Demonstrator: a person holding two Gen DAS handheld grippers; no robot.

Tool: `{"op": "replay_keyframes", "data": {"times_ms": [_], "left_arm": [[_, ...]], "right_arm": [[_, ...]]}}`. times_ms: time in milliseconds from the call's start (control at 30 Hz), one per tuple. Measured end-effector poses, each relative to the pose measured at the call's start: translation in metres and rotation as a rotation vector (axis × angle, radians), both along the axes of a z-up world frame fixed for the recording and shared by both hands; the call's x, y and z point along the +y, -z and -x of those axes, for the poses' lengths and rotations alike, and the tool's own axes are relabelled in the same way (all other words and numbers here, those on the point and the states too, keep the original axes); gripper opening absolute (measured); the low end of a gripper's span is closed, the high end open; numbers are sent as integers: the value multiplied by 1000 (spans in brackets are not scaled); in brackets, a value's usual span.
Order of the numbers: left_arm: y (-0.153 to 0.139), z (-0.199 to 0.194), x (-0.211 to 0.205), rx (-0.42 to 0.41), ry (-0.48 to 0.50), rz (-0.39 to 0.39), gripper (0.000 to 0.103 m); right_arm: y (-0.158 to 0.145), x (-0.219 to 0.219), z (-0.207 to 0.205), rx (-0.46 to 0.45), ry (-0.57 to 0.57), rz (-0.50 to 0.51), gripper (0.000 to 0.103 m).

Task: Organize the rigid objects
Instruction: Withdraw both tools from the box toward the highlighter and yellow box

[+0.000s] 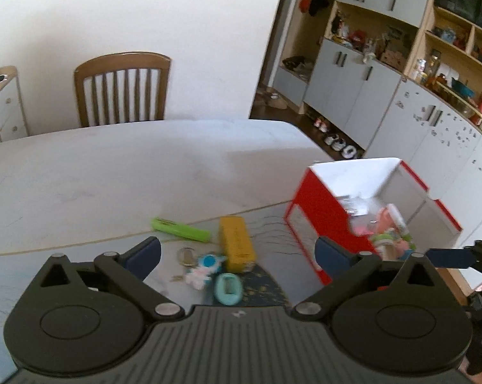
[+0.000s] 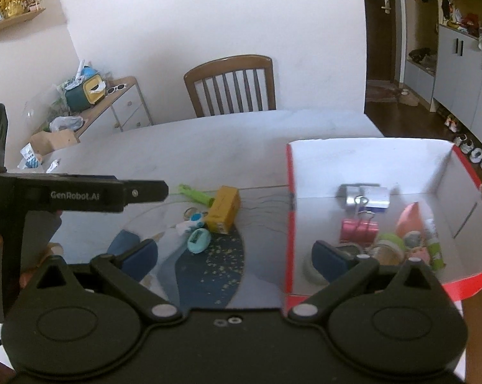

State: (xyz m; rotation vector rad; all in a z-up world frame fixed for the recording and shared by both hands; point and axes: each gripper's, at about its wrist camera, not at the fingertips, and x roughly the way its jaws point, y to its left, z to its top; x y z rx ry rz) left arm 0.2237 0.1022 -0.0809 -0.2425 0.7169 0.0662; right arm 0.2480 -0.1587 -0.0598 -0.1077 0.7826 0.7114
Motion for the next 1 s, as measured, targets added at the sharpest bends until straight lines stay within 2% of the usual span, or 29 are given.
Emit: {"op": "replay_keyframes", "data": {"times_ms": [300, 500, 700, 900, 1000], "left_arm": [[29, -19, 34, 24, -40, -66, 103], [55, -37, 50, 28, -16, -57, 103], [77, -54, 57, 39, -9, -50, 103], [93, -69, 56, 53, -1, -121, 103], [101, -75, 62, 57, 2, -108, 103]], "right_arm": [[7, 34, -5, -4, -11, 38, 103], [9, 57, -22, 4, 7, 64, 102], [19, 75, -50, 88, 56, 68, 99], [36, 95, -70, 154, 97, 97, 96], [42, 104, -81, 192, 124, 80, 94]]}}
